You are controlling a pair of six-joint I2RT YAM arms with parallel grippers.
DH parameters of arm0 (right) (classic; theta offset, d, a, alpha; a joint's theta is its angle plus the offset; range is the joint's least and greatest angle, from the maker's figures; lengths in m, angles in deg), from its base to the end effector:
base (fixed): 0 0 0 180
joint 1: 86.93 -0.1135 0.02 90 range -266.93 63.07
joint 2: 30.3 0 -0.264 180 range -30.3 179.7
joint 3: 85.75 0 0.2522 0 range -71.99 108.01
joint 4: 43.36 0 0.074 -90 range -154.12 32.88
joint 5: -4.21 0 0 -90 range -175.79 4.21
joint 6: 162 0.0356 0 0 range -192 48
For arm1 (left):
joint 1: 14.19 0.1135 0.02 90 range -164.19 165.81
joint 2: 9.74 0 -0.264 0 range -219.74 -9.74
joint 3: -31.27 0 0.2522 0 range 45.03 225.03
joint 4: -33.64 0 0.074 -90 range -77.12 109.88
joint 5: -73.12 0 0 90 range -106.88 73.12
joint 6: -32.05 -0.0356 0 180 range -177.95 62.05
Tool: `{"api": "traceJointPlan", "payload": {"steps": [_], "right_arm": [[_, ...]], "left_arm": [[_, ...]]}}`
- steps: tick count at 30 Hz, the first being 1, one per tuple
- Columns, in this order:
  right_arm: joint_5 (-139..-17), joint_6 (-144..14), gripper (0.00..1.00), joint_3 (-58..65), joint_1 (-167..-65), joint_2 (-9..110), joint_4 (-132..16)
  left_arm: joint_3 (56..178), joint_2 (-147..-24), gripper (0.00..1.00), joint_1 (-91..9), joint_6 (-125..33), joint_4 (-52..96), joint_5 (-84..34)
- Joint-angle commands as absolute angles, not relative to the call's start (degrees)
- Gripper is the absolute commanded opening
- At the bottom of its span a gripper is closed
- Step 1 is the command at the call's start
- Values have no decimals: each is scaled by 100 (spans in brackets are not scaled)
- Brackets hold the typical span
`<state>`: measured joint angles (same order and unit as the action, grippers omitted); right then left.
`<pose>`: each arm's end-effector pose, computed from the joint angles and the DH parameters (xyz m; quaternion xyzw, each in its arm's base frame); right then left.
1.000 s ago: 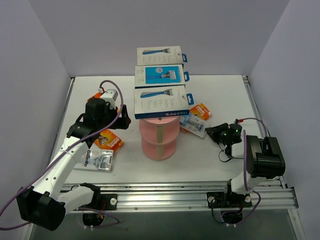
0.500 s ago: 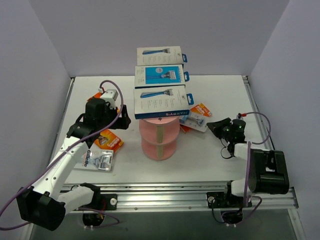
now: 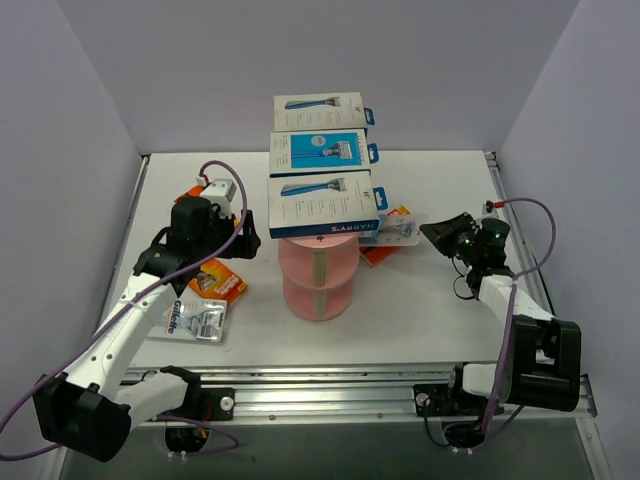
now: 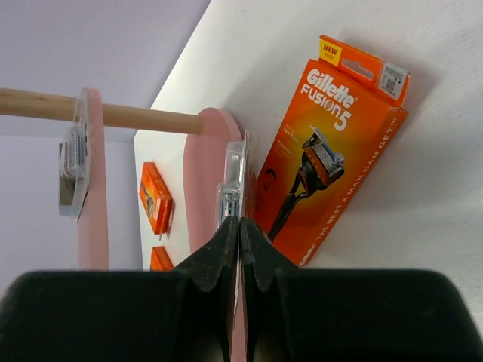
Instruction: Place and organize the shaving razors onto the shelf
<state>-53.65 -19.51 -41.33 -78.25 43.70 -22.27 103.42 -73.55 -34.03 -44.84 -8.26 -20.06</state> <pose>0.2693 -0.0220 0.2274 0.2148 0.7186 0.4286 0.5038 0.2291 -0.0848 0.3264 0.0648 0.8785 -0.1575 0.4463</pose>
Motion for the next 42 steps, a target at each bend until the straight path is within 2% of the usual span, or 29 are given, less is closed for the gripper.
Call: {"api": "traceJointPlan", "payload": {"steps": [1,12,42], "right_arm": [[-4888,-2173,0,-3754,-7770,4204,-2442],[-4528,-2401,0,-3209,-7718,3800,-3189],[-3895,-1699,0,-1864,-7586,2938,-3892]], "left_arm": [[10638,-7310,94,-3441,-4555,-833,-1882],[10656,-7284,94,-3441,-4591,-868,-1741],[10638,-7196,94,-3432,-4652,-868,-1381]]}}
